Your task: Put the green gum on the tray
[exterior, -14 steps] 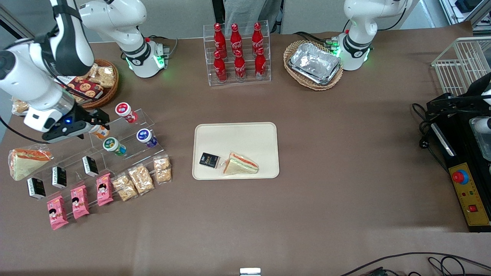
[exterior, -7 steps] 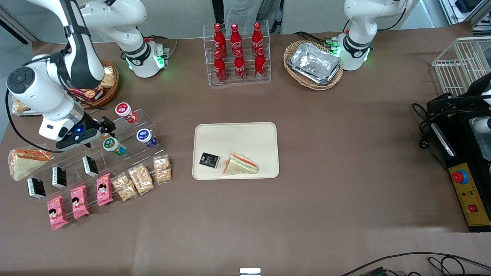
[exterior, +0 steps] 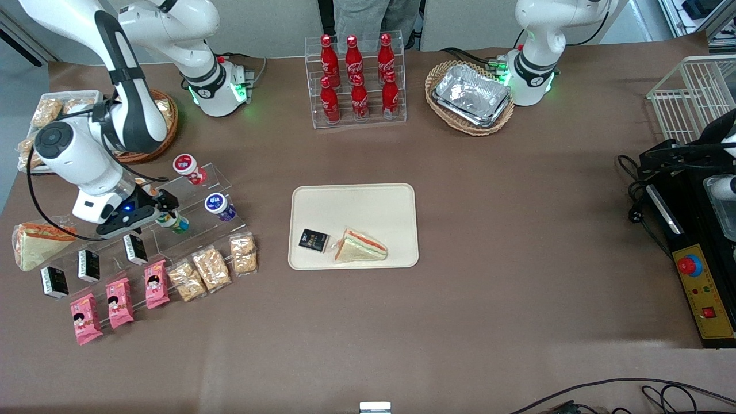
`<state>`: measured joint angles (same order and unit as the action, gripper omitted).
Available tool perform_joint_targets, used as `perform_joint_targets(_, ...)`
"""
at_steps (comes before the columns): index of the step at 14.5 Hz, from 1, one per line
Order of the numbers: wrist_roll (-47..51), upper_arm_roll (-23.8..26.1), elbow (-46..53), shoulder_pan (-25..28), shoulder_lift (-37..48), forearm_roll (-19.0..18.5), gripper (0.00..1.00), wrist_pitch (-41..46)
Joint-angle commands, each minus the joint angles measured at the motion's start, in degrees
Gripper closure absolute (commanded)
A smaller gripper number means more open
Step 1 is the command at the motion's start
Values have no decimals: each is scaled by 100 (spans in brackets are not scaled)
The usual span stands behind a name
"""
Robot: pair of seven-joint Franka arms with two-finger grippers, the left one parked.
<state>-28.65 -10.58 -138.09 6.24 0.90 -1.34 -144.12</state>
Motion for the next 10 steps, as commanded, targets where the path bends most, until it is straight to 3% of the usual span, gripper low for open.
perform_joint_targets(1, -9, -15, -341, 9, 42, -59, 0, -353)
perform_joint_targets(7, -45, -15, -307, 18, 103, -50, 0, -266)
perform_joint_targets(10, -45, -6, 8, 26, 287, -50, 0, 294)
